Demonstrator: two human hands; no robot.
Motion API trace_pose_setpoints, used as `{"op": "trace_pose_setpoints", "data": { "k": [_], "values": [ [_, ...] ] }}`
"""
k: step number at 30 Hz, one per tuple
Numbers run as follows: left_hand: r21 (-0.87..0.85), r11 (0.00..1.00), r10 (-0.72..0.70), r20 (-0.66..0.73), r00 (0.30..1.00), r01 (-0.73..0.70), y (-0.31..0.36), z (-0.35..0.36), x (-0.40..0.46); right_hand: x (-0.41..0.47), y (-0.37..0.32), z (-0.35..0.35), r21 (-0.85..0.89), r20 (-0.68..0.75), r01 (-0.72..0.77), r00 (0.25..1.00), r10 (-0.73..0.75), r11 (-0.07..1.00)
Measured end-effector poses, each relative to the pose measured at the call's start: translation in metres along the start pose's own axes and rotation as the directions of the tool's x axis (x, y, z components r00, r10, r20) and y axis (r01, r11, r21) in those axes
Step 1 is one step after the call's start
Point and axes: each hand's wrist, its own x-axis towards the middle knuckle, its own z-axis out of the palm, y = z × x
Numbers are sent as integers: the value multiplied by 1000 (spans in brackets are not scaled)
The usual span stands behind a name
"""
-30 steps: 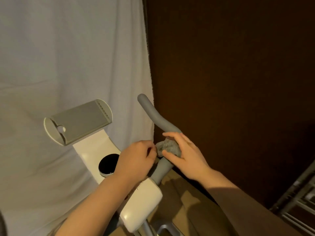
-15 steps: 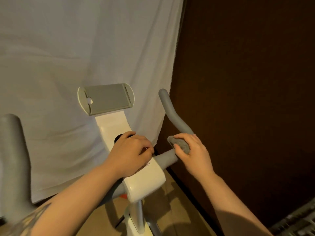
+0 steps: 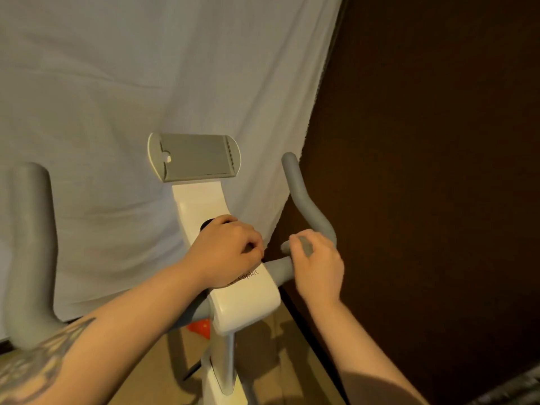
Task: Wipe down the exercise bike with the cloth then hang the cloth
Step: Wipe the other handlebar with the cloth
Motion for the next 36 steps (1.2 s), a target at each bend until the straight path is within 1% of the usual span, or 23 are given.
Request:
{"op": "trace_pose_setpoints", "data": {
  "k": [2, 4, 6, 7, 9, 11, 12, 13, 14, 15, 17, 18, 20, 22, 24, 25, 26, 28, 30, 31, 33, 34, 36],
  "values": [
    [2, 1000, -11, 2, 1000, 11, 0, 0, 1, -13, -11, 7, 35, 72, 112, 991, -115, 993],
    [0, 1000, -10, 7, 1000, 10, 0, 1, 2, -6, -4, -3, 51, 203, 282, 936, -287, 958],
    [-4, 1000, -6, 10, 1000, 6, -1, 1, 1, 13, 17, -17, -5, 277, 383, 888, -366, 924],
    [-6, 1000, -6, 6, 1000, 6, -1, 0, 0, 21, 28, -23, -24, 270, 373, 896, -353, 927],
    [-3, 1000, -10, 6, 1000, 10, -1, -1, 0, 19, 40, -23, 28, 155, 280, 947, -281, 960],
    [-4, 1000, -14, 14, 1000, 14, -1, -1, 0, 1, 25, -8, 147, -27, 108, 994, -105, 983],
    [-8, 1000, -19, 22, 1000, 19, -1, 0, 0, -9, 12, 1, 183, -95, 31, 995, -14, 983],
    [-12, 1000, -23, 27, 999, 23, -1, 1, 1, -15, 0, 7, 186, -122, 7, 992, 16, 983],
    [-15, 1000, -27, 22, 999, 28, -2, 2, 1, -17, -9, 10, 158, -100, 52, 994, -36, 986],
    [-15, 999, -28, 15, 1000, 28, -2, 2, 2, -15, -11, 9, 124, -21, 130, 991, -129, 984],
    [-14, 1000, -23, 12, 1000, 23, -2, 2, 2, 2, -4, -2, 52, 191, 273, 941, -278, 961],
    [-12, 1000, -22, 15, 1000, 22, -2, 2, 2, 12, 5, -9, 7, 246, 316, 919, -308, 949],
    [-14, 1000, -21, 22, 1000, 21, -3, 2, 2, 22, 24, -19, -19, 177, 289, 943, -281, 957],
    [-19, 1000, -23, 18, 1000, 23, -3, 2, 1, 12, 25, -15, 84, 1, 138, 990, -139, 987],
    [-23, 1000, -20, 16, 1000, 20, -3, 3, 2, -6, 10, 1, 161, -147, 2, 989, 22, 987],
    [-24, 1000, -18, 8, 1000, 18, -3, 3, 2, -11, 0, 9, 173, -174, -40, 982, 71, 984],
    [-24, 1000, -16, 3, 1000, 16, -3, 4, 3, -14, -8, 14, 179, -144, -64, 985, 90, 982],
    [-15, 1000, -8, -13, 1000, 8, -3, 4, 4, -10, -21, 14, 131, 42, -1, 999, -4, 991],
    [-9, 1000, -5, -13, 1000, 4, -4, 4, 4, 1, -16, 3, 113, 221, 148, 960, -171, 982],
    [-10, 1000, -4, -8, 1000, 4, -4, 4, 3, 7, -7, -4, 100, 245, 217, 941, -235, 971],
    [-16, 1000, -4, -2, 1000, 4, -5, 3, 2, 10, 13, -12, 49, 156, 299, 940, -303, 953],
    [-16, 1000, -2, 1, 1000, 2, -5, 3, 1, 4, 17, -11, 61, 92, 275, 956, -280, 959],
    [-11, 1000, -1, 4, 1000, 1, -4, 2, 1, -15, 6, 2, 186, -38, 156, 988, -152, 970]
  ]
}}
